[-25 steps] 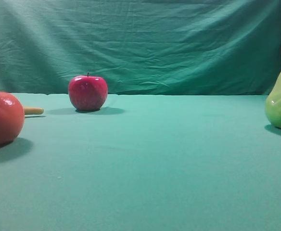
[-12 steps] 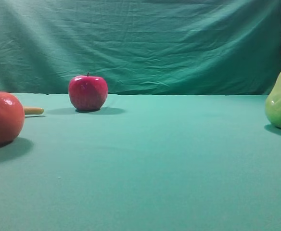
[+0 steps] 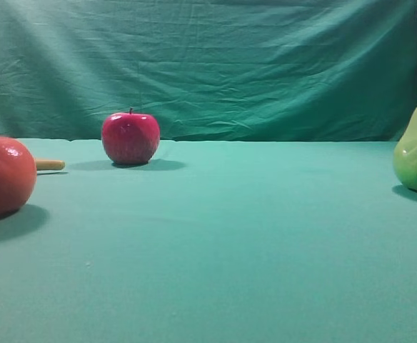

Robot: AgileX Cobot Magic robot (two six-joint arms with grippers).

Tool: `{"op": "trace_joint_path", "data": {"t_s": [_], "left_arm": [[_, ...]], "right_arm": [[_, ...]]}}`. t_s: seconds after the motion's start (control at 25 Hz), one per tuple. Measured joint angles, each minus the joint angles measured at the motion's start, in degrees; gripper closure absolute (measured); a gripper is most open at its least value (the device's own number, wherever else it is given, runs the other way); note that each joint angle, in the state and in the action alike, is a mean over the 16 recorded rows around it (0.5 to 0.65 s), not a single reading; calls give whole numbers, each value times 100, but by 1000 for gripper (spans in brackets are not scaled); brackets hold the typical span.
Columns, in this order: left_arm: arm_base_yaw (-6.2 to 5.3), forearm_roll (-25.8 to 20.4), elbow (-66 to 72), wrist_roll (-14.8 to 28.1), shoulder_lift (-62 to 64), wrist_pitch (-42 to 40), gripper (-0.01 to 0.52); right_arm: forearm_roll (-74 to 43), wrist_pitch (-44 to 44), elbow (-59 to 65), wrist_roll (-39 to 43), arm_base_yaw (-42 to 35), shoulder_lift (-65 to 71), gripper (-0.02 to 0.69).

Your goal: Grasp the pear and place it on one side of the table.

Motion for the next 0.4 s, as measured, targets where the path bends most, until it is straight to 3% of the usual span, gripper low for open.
{"op": "trace_joint_path", "data": {"t_s": [0.4], "left_arm": [[0, 0, 0, 0, 0, 0, 514]], "right_arm": [[-1, 0, 0, 17, 0, 0, 665]]}}
